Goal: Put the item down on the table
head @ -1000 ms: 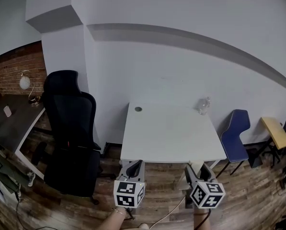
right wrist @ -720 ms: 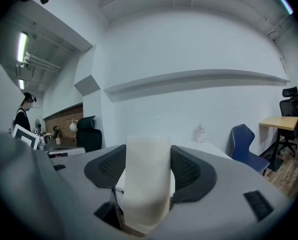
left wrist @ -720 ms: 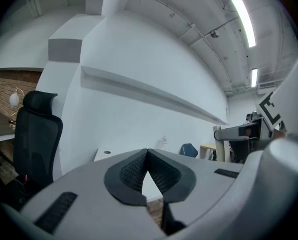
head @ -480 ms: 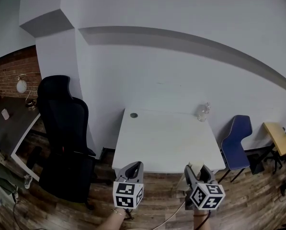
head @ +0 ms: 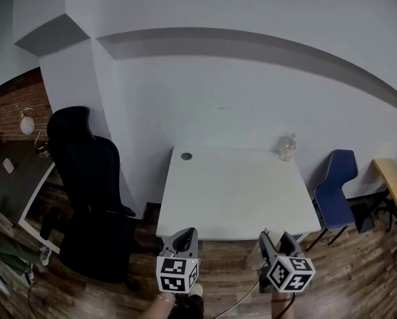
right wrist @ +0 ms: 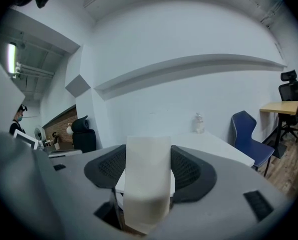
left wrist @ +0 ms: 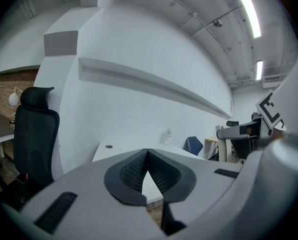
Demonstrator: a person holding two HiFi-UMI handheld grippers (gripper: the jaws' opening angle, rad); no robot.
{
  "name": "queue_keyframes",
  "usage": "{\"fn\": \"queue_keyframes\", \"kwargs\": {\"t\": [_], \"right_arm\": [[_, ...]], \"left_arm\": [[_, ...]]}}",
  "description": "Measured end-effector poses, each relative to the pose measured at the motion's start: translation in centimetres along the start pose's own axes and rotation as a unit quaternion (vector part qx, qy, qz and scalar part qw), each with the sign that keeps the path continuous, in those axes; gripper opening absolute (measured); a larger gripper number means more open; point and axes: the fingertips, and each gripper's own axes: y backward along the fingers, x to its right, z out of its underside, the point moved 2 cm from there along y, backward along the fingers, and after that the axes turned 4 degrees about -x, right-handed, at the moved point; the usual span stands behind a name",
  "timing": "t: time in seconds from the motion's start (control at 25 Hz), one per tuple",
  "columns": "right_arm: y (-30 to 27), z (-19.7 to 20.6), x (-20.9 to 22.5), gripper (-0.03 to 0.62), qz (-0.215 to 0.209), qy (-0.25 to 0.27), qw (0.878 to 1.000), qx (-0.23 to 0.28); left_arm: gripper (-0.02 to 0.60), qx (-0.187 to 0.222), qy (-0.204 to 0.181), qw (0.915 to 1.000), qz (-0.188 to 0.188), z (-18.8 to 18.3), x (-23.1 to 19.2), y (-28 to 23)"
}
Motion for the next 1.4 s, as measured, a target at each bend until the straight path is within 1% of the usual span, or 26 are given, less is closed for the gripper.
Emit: {"fn": "queue_keyframes", "kwargs": {"t": [0.2, 0.32, 0.52, 0.8, 0.92, 1.04, 1.4], "right_arm": [[-1.9, -0.6, 0.5, 0.295, 0.005, 0.011, 1.000, -0.002], [-3.5, -1.6, 1.0, 0.295, 0.007, 0.019, 1.000, 0.000], [-6.8, -4.1, 2.0, 0.295, 0.016, 0.031, 0.999, 0.009], [-10.6, -7.5, 2.6, 0.295, 0.031, 0.075, 0.997, -0.002], [-12.3, -8.7, 3.0, 0.295, 0.034, 0.078, 0.996, -0.001], [-14.1, -9.6, 3.4, 0.295, 0.034, 0.075, 0.997, 0.003], [-19.0, -11.1, 5.0, 0.295, 0.040, 0.056, 0.998, 0.007]], "left_arm": [[0.015, 0.003, 0.012, 0.9999, 0.007, 0.0, -0.6, -2.4], [0.015, 0.014, 0.014, 0.9997, 0.013, -1.1, -0.8, -4.6], [0.015, 0.032, 0.004, 0.9991, 0.026, -3.4, -1.3, -8.6], [0.015, 0.037, 0.036, 0.9979, 0.039, -6.3, -3.2, -13.9], [0.015, 0.037, 0.043, 0.9973, 0.048, -7.0, -3.3, -16.0], [0.015, 0.033, 0.039, 0.9973, 0.053, -7.5, -3.5, -17.8], [0.015, 0.020, 0.025, 0.9981, 0.052, -8.5, -5.4, -22.6]]}}
